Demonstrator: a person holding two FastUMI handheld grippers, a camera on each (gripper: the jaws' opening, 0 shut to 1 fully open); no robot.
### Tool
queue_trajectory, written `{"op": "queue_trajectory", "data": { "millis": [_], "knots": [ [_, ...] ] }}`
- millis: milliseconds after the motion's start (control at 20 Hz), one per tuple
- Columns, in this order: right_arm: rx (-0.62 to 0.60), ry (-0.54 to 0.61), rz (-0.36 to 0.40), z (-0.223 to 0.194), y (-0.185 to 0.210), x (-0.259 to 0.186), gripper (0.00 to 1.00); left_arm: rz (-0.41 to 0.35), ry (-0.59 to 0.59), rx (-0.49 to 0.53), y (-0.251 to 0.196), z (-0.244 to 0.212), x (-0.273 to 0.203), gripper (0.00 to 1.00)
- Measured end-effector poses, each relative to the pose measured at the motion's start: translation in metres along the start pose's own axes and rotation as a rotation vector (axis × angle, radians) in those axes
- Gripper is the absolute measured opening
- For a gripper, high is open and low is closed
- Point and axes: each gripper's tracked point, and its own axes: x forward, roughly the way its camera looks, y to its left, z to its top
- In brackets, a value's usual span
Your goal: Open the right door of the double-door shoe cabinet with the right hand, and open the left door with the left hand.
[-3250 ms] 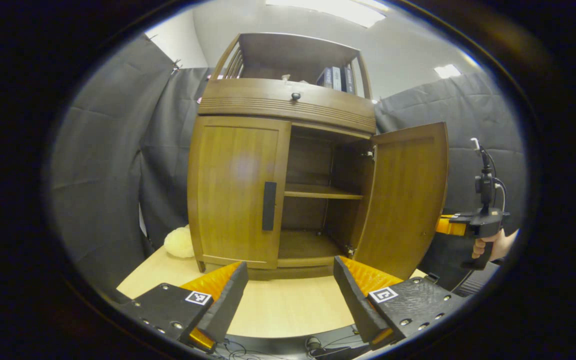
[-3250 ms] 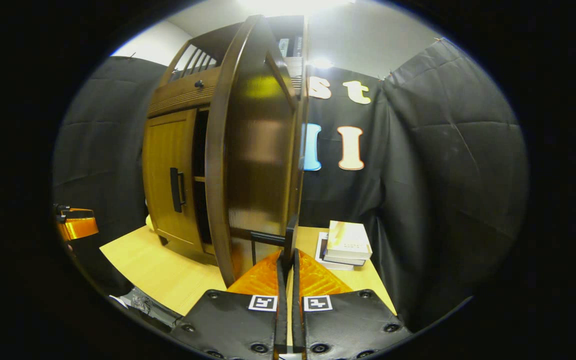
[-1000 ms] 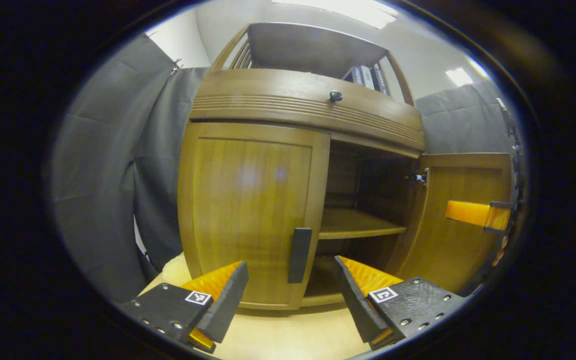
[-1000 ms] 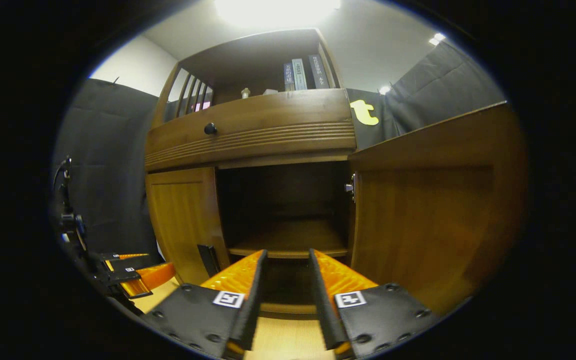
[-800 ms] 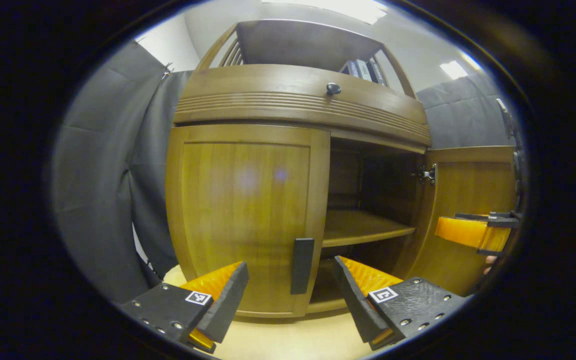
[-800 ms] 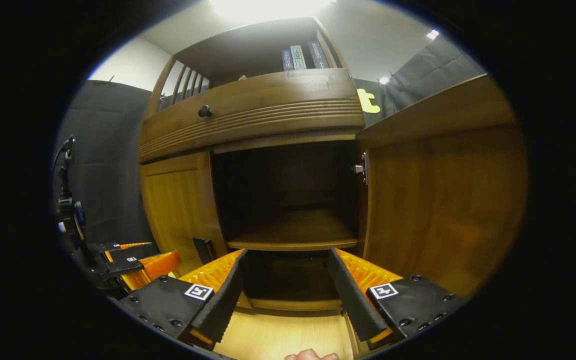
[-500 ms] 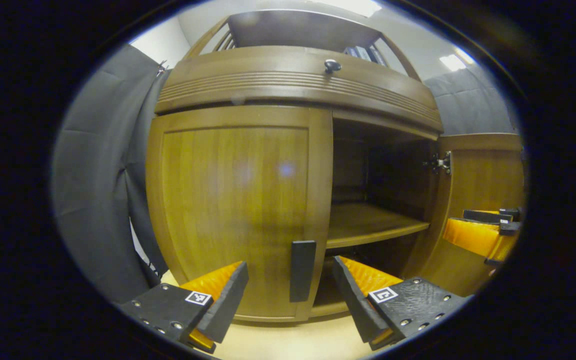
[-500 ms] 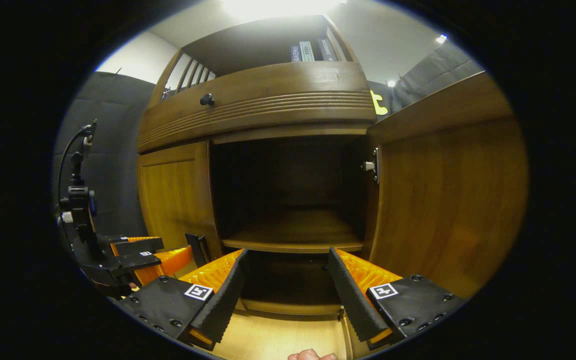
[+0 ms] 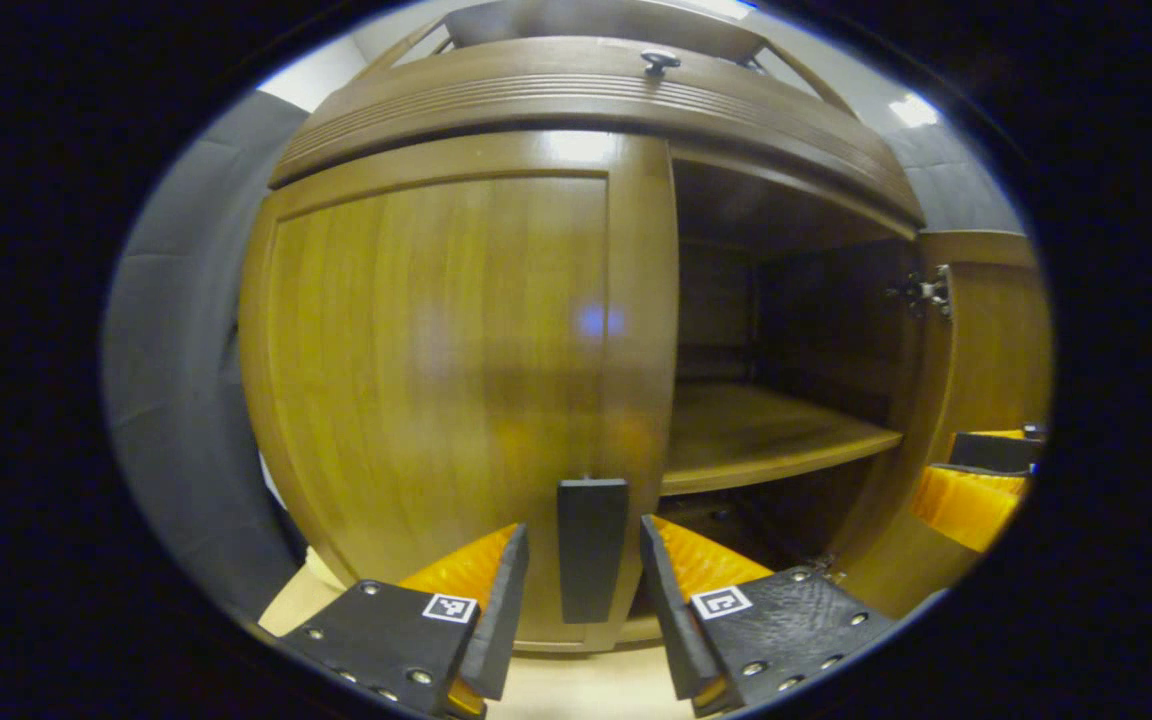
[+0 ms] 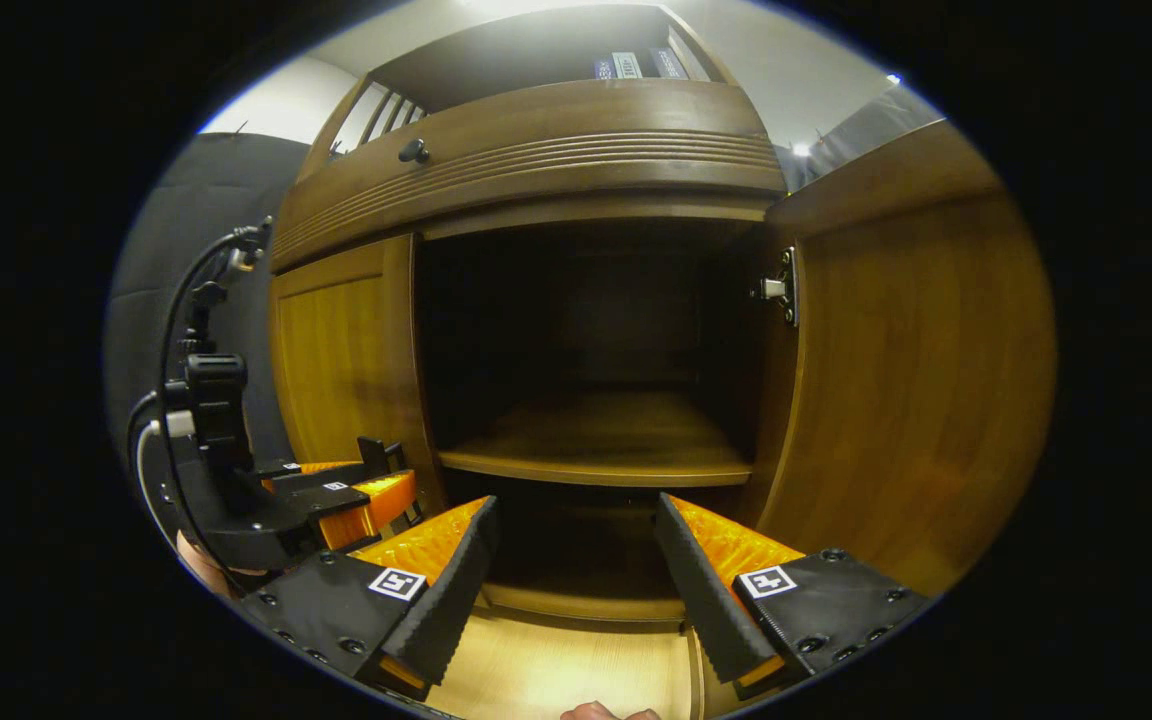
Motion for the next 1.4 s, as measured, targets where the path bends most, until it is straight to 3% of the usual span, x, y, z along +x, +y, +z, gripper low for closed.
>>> {"op": "queue_trajectory", "data": {
  "millis": [100,150,200,250,350,500,650,700,750,950,1050,1100,1400],
  "knots": [
    [-0.002,0.003,0.004,0.000,-0.001,0.005,0.94,-0.007,0.021,-0.029,-0.001,-0.009,0.006,0.67],
    [-0.002,0.005,0.006,-0.001,-0.001,0.008,0.98,-0.021,0.019,-0.055,-0.003,-0.012,0.013,0.59],
    [0.001,0.007,0.009,-0.001,-0.002,0.011,0.94,-0.018,0.023,-0.066,-0.006,-0.007,0.006,0.52],
    [0.006,0.009,0.011,-0.002,-0.003,0.015,0.98,-0.018,0.031,-0.061,-0.010,-0.004,0.007,0.44],
    [0.009,0.014,0.016,-0.004,-0.004,0.020,0.94,0.014,0.023,-0.008,-0.010,-0.004,0.010,0.27],
    [0.013,0.034,0.028,-0.009,-0.007,0.030,0.94,0.035,0.011,-0.045,-0.009,-0.006,0.006,0.27],
    [0.033,0.046,0.042,-0.013,-0.009,0.034,0.94,0.046,0.021,-0.041,-0.013,-0.010,0.014,0.09],
    [0.046,0.053,0.056,-0.016,-0.010,0.035,0.98,0.046,0.021,-0.027,-0.013,-0.010,0.006,0.04],
    [0.056,0.056,0.065,-0.018,-0.009,0.035,0.94,0.043,0.023,-0.031,-0.013,-0.010,0.007,0.04],
    [0.068,0.061,0.065,-0.018,-0.008,0.035,0.94,0.046,0.029,-0.026,-0.011,-0.011,0.005,0.04],
    [0.075,0.046,0.051,-0.014,-0.008,0.033,0.98,0.034,0.027,-0.029,-0.013,-0.010,0.005,0.04],
    [0.078,0.041,0.040,-0.013,-0.008,0.033,0.93,0.024,0.029,-0.031,-0.014,-0.010,0.004,0.04],
    [0.056,0.012,-0.020,-0.005,-0.003,0.012,0.93,-0.041,0.025,-0.029,-0.020,-0.004,0.001,0.04]
  ]
}}
